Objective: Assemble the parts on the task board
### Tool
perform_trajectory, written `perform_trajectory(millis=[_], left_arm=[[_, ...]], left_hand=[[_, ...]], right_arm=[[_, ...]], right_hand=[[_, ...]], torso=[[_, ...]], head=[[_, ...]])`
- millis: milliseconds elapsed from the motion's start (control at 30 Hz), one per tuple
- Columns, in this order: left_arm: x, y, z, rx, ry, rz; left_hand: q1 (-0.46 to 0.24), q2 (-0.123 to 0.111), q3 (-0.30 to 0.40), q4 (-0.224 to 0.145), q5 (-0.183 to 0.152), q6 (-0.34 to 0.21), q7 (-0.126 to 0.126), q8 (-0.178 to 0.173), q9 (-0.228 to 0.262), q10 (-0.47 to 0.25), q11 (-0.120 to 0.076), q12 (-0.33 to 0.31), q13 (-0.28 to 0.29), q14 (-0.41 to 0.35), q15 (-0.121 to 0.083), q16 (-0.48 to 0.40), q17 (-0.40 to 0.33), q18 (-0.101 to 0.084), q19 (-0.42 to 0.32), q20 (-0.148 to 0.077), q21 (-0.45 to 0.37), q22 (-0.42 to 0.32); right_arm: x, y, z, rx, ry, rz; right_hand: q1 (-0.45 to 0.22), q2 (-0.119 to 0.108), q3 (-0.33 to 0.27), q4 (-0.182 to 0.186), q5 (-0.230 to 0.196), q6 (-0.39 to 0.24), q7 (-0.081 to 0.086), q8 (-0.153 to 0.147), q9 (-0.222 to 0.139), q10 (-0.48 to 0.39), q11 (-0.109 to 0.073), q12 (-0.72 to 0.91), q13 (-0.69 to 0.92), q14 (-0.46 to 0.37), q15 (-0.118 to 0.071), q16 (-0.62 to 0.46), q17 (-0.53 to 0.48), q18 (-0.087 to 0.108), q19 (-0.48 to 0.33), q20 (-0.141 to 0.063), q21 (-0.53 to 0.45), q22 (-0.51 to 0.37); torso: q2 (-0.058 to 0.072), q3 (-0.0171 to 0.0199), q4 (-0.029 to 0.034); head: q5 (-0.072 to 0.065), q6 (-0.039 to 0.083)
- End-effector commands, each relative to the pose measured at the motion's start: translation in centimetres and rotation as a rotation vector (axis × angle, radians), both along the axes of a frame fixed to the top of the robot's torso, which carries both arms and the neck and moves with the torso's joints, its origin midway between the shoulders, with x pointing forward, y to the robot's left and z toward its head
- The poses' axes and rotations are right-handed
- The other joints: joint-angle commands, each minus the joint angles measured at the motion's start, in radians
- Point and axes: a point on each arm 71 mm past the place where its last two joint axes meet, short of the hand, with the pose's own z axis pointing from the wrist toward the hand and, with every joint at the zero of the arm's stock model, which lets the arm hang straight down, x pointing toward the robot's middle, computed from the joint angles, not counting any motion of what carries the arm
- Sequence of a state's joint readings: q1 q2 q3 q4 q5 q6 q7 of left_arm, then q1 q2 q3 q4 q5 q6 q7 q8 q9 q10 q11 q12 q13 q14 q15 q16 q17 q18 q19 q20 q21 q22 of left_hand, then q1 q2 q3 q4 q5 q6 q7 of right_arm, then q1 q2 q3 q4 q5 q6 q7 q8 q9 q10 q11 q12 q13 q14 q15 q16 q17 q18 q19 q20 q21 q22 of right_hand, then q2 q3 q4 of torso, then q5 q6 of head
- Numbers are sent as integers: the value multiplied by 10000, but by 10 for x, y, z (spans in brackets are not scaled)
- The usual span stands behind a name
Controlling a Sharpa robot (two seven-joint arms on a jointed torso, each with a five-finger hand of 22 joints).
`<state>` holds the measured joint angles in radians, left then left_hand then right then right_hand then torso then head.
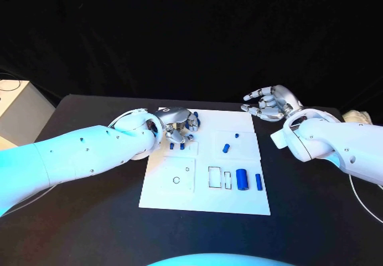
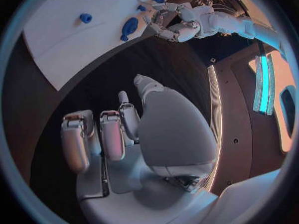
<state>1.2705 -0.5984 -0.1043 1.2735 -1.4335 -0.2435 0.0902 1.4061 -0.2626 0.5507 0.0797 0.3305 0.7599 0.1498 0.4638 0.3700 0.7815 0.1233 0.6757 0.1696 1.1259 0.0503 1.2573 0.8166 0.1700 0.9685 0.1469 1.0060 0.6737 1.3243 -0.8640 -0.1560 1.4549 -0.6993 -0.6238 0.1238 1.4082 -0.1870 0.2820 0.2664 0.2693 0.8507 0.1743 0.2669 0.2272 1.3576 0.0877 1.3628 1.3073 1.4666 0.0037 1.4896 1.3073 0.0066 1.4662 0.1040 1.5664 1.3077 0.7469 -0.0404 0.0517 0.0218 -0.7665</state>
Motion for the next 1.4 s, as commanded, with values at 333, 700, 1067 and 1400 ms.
perform_trajectory(millis=[333, 700, 1067, 1400], left_arm=[[2, -7, -7, 1013, 217, 53], [6, -9, -9, 1256, 372, 252], [10, -10, -11, 1413, 486, 378], [10, -11, -12, 1483, 574, 331]], left_hand=[[-31, 25, 34, -126, -30, 225, 38, -168, -115, 260, -47, -54, -64, 154, -28, 242, 119, 152, 81, -30, 146, 72], [64, 149, 148, -217, -27, 406, 55, -256, -191, 355, -72, -99, -121, 176, -56, 359, 126, 154, 71, -57, 243, 135], [136, 241, 245, -299, -42, 488, 66, -348, -256, 349, -58, -186, -186, 127, -53, 401, 50, 151, 40, -67, 332, 198], [184, 492, 322, -437, -112, 904, 53, -420, -324, 800, -180, -156, -231, 462, -141, 766, 411, 118, 150, -98, 700, 547]], right_arm=[[-1, 2, 1, -39, -85, 191], [-1, 3, 1, -30, -96, 202], [-2, 3, 1, -24, -97, 214], [-2, 3, 1, -20, -99, 219]], right_hand=[[-22, -52, 55, 28, 56, -91, -1, 53, -8, -75, 5, -16, 493, 553, 63, -44, 1663, -66, 1046, 24, 44, 2631], [-22, -52, 55, 28, 56, -91, -1, 53, -8, -75, 5, -16, 493, 553, 63, -44, 1663, -66, 1046, 24, 44, 2631], [-22, -52, 55, 28, 56, -91, -1, 53, -8, -75, 5, -16, 493, 553, 63, -44, 1663, -66, 1046, 24, 44, 2631], [-22, -52, 55, 28, 56, -91, -1, 53, -8, -75, 5, -16, 493, 553, 63, -44, 1663, -66, 1046, 24, 44, 2631]], torso=[[-3, -9, -3], [-6, -8, 7], [-3, -13, 4], [-12, -6, 14]], head=[[-4, -27], [3, -30], [-9, -23], [-12, -55]])
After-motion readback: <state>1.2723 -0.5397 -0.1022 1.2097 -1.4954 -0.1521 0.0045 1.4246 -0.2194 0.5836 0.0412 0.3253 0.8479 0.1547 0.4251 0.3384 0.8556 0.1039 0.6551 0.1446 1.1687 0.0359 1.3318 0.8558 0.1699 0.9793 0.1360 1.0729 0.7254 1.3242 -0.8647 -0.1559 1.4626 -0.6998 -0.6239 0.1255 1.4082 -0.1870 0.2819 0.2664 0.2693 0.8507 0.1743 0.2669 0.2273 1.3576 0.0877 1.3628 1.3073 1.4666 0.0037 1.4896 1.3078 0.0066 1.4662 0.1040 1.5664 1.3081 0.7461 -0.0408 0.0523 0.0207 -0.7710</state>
